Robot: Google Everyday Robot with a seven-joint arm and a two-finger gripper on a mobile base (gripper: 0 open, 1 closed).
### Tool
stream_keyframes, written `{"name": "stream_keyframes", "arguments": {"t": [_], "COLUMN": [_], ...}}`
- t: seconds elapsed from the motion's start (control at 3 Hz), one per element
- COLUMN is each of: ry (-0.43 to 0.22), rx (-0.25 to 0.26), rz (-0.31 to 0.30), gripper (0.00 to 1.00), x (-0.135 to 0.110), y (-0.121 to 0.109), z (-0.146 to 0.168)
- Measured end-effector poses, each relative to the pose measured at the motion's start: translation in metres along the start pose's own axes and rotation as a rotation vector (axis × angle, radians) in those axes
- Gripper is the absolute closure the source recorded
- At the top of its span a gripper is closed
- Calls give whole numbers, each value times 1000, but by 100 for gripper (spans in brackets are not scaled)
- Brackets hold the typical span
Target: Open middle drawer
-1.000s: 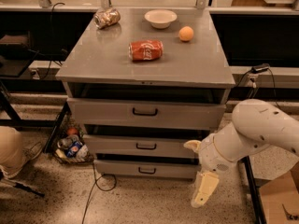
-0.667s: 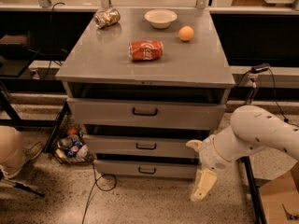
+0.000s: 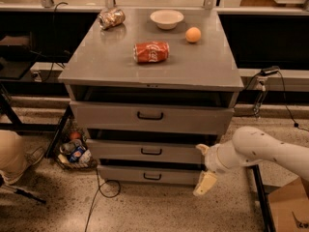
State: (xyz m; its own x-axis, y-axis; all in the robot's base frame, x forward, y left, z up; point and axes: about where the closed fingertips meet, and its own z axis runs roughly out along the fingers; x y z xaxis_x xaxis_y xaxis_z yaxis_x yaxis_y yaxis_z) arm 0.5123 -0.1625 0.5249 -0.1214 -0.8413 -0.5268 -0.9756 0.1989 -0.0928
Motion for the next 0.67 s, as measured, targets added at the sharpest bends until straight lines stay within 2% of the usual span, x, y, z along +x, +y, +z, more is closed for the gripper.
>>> {"name": "stream_keyframes", "arguments": {"t": [0.33, 0.67], "ry": [9, 9], "rx": [27, 27], "rz": [50, 50], "gripper": [0, 0], "x": [22, 22], "y": [-21, -21], "z": [47, 47]}}
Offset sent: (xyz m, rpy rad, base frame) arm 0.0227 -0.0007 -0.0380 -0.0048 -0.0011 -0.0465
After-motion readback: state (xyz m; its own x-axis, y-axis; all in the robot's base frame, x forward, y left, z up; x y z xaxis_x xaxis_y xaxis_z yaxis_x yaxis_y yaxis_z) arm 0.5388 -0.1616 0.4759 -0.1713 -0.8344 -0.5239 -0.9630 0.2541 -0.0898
